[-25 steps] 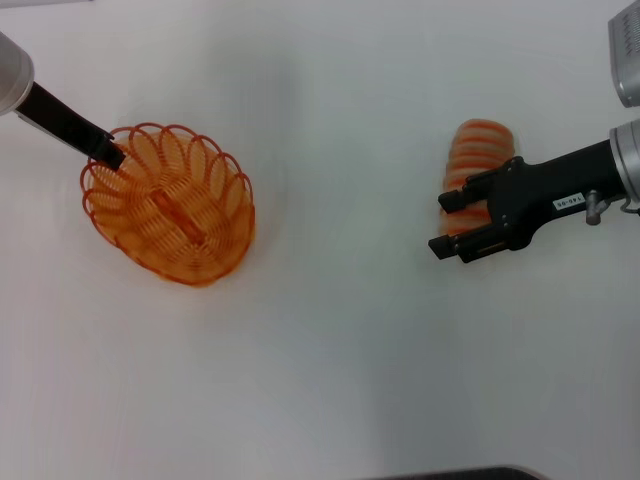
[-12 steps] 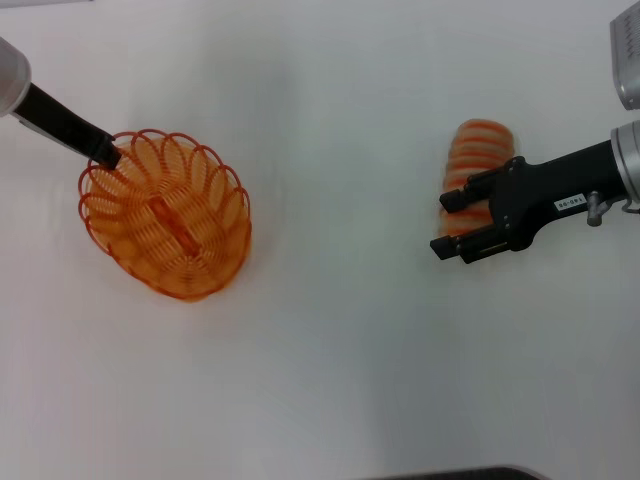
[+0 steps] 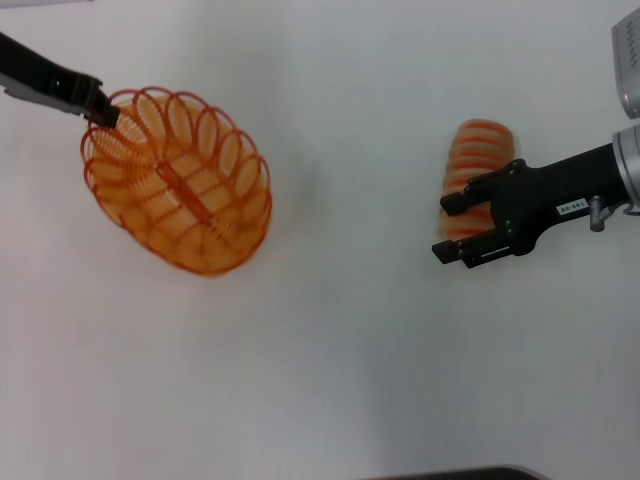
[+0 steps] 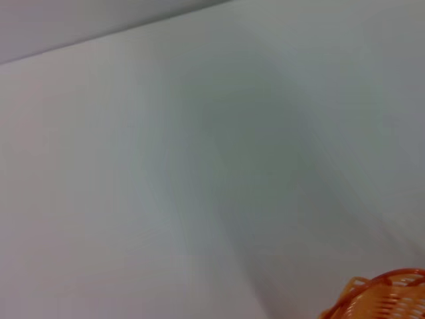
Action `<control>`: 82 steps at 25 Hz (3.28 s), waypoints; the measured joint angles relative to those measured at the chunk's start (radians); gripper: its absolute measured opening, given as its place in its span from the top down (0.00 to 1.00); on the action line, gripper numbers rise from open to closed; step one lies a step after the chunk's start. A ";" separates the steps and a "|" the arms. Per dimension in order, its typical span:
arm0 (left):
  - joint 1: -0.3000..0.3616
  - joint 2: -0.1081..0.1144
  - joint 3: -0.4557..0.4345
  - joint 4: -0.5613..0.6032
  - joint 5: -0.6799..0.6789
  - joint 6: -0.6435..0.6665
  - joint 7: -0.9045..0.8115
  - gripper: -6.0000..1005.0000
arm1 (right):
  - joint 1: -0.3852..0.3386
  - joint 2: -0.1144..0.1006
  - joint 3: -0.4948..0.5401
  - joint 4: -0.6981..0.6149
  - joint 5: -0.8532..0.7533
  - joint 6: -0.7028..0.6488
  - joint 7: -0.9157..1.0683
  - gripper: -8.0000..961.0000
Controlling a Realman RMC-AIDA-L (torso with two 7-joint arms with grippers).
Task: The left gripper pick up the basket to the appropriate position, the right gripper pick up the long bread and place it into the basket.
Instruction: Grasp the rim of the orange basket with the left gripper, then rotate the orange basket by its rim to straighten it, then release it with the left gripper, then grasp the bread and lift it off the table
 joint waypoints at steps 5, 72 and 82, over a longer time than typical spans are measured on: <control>0.006 -0.002 -0.011 0.021 -0.045 0.005 -0.136 0.92 | -0.002 0.007 0.000 0.000 0.000 -0.003 -0.038 0.21; 0.469 -0.058 -0.107 -0.001 -0.643 0.096 0.964 0.21 | 0.037 0.059 0.013 -0.026 0.075 0.013 0.075 0.21; 0.463 -0.050 -0.108 -0.002 -0.618 0.088 0.970 0.21 | 0.072 0.034 0.031 -0.160 0.086 -0.011 0.371 0.21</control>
